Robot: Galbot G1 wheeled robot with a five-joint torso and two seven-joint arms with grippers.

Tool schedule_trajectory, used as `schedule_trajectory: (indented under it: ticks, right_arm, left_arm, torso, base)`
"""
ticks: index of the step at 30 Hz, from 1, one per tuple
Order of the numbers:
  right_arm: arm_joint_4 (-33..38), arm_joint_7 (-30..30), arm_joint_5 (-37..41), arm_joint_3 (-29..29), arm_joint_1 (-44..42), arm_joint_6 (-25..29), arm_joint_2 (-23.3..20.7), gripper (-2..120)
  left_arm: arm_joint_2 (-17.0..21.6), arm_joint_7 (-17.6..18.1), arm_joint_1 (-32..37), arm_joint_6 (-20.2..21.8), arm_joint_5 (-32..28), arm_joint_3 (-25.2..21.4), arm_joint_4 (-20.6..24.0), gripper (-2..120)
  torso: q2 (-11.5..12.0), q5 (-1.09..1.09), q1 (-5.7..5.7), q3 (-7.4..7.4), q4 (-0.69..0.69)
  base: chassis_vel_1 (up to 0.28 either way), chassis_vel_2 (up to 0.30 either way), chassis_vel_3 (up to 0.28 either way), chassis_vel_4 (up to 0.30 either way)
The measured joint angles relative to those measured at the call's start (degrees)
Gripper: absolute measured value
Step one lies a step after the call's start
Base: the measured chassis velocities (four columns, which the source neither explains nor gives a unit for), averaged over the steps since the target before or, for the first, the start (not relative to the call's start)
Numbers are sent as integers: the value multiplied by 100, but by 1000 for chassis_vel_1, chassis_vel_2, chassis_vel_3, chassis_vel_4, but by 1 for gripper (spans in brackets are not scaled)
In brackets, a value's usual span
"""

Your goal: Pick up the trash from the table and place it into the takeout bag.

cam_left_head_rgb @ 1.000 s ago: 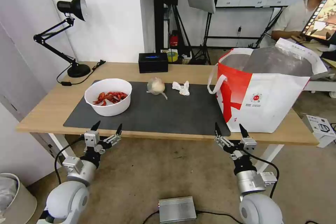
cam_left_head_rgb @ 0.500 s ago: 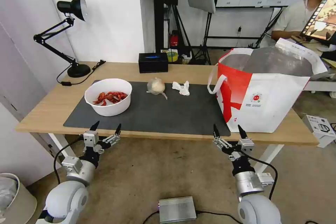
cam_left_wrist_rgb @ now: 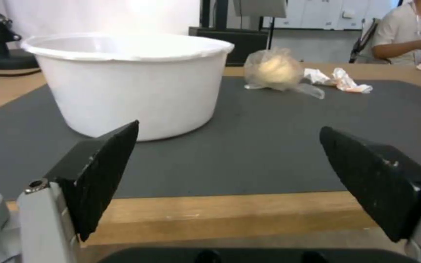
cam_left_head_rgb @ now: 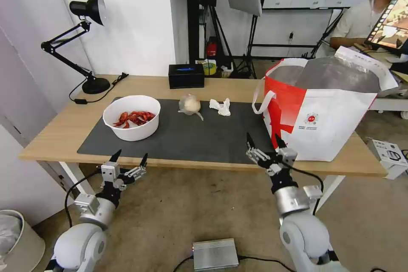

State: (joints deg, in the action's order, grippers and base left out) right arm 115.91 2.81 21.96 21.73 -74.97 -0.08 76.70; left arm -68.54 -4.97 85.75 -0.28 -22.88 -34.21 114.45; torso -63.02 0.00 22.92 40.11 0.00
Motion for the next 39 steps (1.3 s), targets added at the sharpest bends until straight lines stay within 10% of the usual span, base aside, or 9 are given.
schedule_trajectory:
  ticks: [39]
  right_arm:
    - [-2967,1600,658,-1614,4049,-1541,105,100]
  left_arm:
    - [-133,-108,239,-162,-156,-401,105,100]
  torso:
    - [0,-1,0,0,0]
  base:
    - [0,0,0,0]
